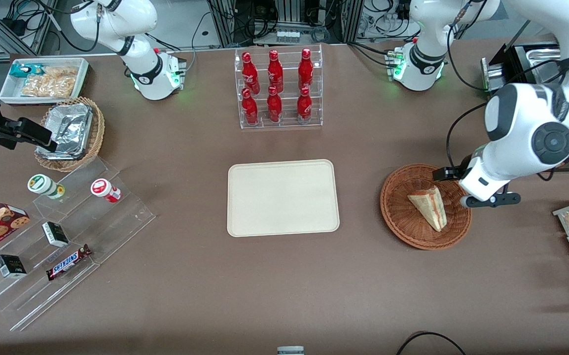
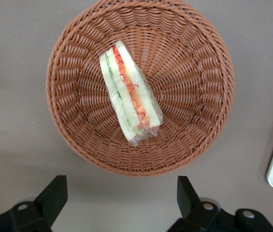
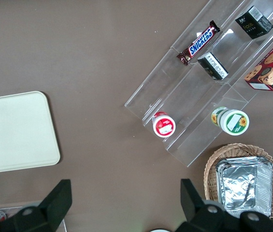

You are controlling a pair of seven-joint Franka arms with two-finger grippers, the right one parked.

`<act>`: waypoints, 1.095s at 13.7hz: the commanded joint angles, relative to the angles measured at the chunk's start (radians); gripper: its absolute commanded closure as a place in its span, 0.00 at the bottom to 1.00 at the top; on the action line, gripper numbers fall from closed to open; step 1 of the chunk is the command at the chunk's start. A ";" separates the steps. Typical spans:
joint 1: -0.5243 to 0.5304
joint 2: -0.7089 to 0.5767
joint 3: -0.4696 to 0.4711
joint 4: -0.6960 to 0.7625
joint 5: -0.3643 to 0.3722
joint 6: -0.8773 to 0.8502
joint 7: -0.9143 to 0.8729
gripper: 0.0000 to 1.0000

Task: Place sandwich from basket to tray
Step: 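Lower the open left gripper over the wrapped sandwich in the wicker basket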

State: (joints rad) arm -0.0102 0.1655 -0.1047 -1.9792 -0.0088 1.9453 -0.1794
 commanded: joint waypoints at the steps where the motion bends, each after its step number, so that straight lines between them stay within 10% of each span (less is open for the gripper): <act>1: 0.004 0.011 -0.004 -0.082 0.001 0.134 0.000 0.00; 15: -0.017 0.041 -0.007 -0.190 0.000 0.460 -0.770 0.00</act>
State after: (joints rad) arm -0.0144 0.1999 -0.1083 -2.1586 -0.0089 2.3600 -0.8474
